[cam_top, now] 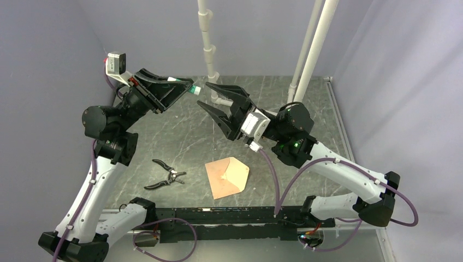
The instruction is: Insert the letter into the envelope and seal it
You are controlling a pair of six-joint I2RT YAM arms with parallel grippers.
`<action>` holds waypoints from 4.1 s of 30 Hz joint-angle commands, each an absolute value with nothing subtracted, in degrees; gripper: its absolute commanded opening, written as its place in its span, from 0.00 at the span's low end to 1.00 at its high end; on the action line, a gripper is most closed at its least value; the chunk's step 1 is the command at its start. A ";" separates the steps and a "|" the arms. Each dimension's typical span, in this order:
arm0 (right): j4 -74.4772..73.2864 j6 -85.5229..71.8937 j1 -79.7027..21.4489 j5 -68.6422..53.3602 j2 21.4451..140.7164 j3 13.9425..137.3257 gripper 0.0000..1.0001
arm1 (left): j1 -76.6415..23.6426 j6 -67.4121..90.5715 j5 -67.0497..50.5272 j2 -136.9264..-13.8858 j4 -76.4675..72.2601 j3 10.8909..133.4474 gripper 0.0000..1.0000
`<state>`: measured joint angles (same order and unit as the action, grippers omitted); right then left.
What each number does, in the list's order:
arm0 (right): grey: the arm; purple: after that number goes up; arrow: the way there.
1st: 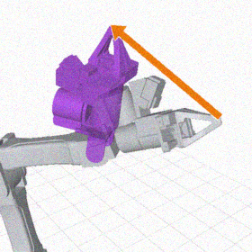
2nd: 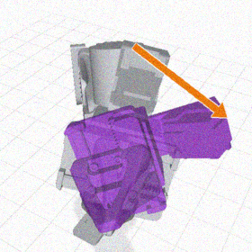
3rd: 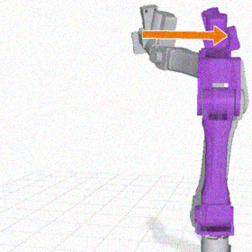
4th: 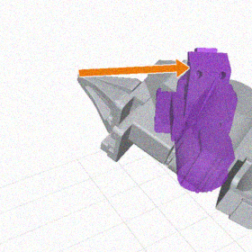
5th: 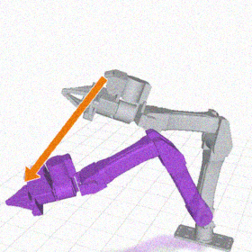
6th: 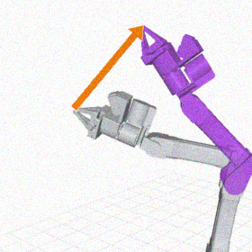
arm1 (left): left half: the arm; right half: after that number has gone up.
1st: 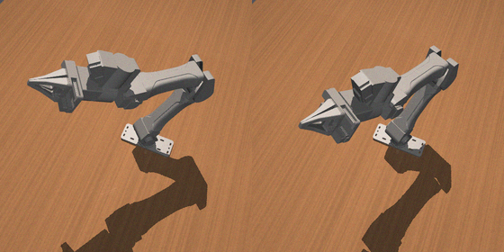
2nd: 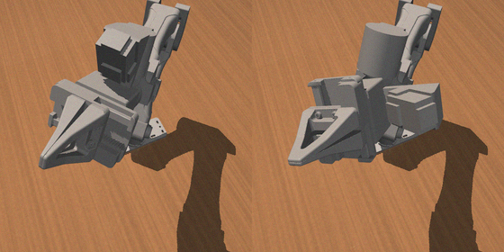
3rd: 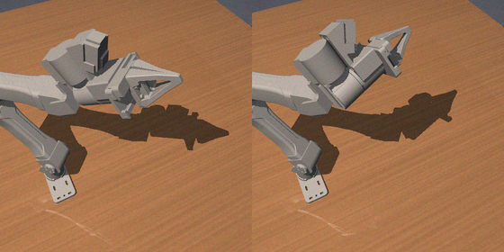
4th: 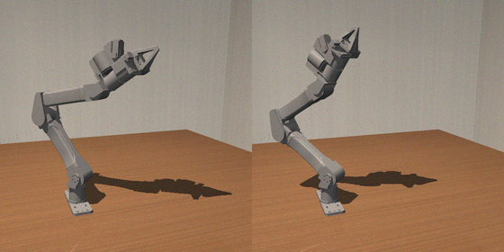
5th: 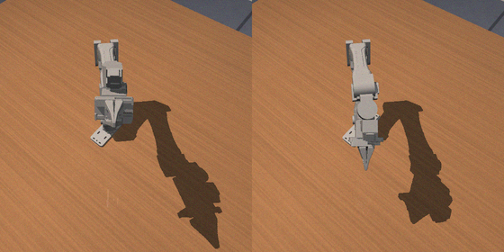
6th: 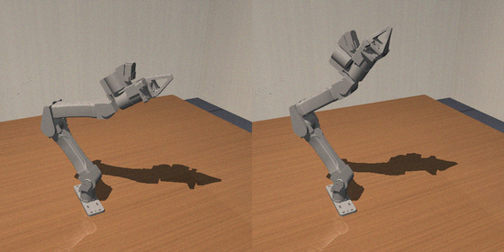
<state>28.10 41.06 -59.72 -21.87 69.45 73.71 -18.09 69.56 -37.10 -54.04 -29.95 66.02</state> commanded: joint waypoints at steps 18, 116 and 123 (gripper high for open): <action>25.56 41.17 -60.03 -22.36 72.32 79.95 0.38 | -18.02 70.31 -39.02 -53.98 -33.93 68.01 0.02; 43.41 -67.94 -57.74 -18.69 76.26 80.62 0.45 | -18.02 51.21 -53.73 -60.20 -67.04 68.07 0.02; 54.42 -69.51 -57.66 -16.93 74.90 75.71 0.20 | -18.02 56.40 -53.81 -61.21 -72.85 67.69 0.02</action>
<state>41.80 -67.77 -57.43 -17.89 77.56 77.36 -18.22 51.66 -52.86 -60.05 -67.11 67.11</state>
